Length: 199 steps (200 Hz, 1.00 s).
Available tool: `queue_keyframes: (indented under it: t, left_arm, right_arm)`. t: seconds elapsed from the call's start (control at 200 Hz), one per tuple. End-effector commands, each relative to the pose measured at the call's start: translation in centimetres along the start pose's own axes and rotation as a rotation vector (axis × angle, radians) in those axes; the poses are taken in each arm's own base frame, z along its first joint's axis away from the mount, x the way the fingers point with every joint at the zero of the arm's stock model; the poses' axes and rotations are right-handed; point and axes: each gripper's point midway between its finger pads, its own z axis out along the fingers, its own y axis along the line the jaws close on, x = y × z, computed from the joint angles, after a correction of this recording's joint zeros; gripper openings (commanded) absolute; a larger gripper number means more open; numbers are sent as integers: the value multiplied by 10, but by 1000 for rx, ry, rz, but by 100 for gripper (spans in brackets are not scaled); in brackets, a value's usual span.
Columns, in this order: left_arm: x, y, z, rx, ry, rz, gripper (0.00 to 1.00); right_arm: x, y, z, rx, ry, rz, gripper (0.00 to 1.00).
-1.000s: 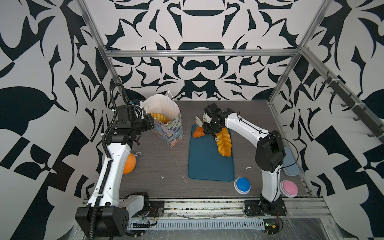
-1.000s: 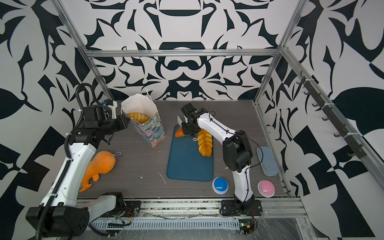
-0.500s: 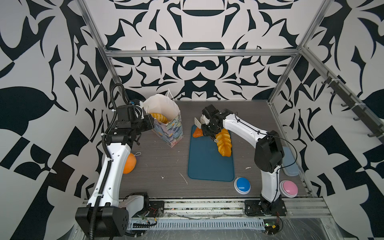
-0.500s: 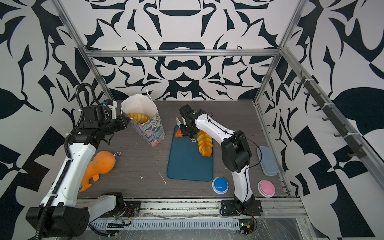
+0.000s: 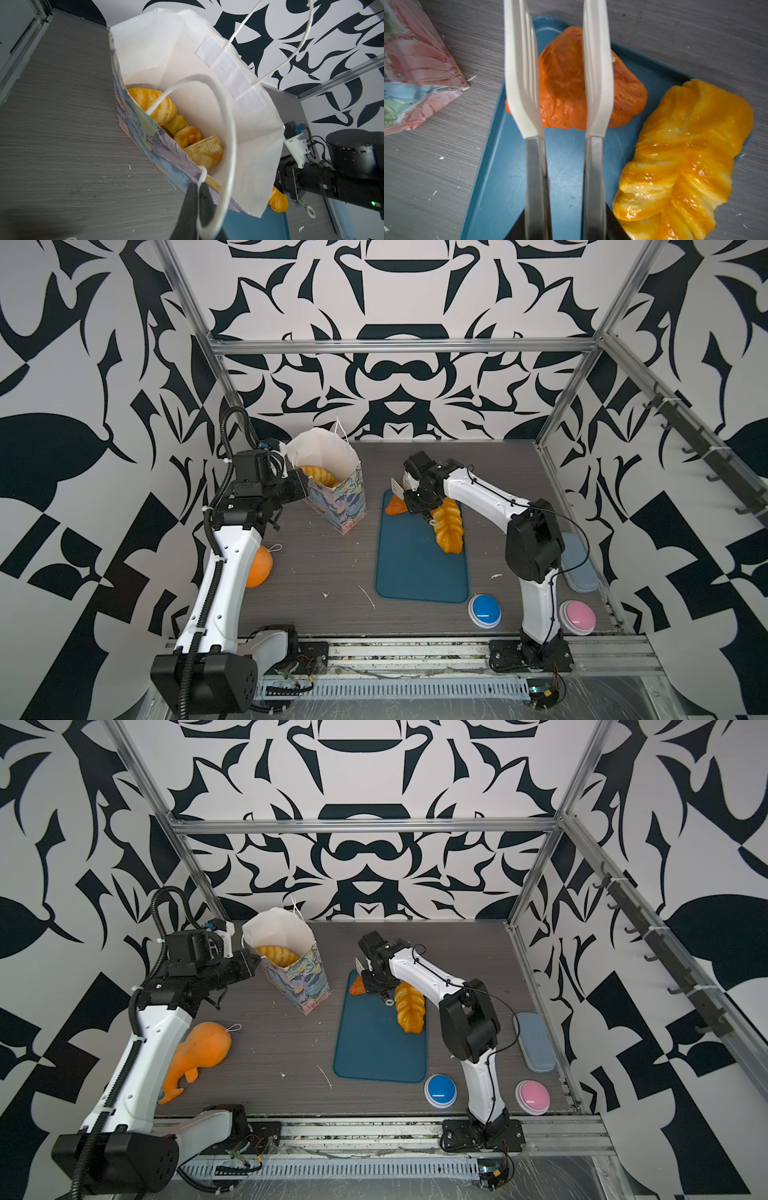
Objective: Place the fake bread into the paper bag
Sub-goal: 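Lower the open tongs around the orange triangular bread with the right gripper, then squeeze the tongs closed on the orange bread with the right gripper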
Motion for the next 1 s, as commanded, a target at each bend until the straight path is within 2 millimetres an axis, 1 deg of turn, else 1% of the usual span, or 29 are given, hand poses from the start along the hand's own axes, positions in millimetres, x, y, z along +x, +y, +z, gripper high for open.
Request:
queue_keyframes:
  t: [0.0,0.115,0.19,0.305,0.685,0.82,0.9,0.99]
  left_arm:
    - [6,1,2,6,21,-11,0]
    - [5,1,2,7,22,-11,0]
    - [5,1,3,8,22,-12,0]
    - [6,1,3,6,22,-11,0]
    - [5,1,2,7,20,-11,0]
    - [5,0,1,8,18,-10,0]
    - [5,0,0,7,16,-10,0]
    - [4,0,0,8,14,-9,0]
  right_arm:
    - [-7,1,-14,4,-38,-14,42]
    - [-6,1,-14,4,-38,-15,41]
    - [-5,0,-12,6,-32,-16,38]
    - [-6,0,-15,4,-38,-17,35]
    - [-12,3,-38,-4,-58,-28,38]
    - [-9,2,-38,4,-36,-47,38]
    - [-7,5,-37,-12,-25,-52,38]
    - [-8,5,-38,-13,-26,-51,39]
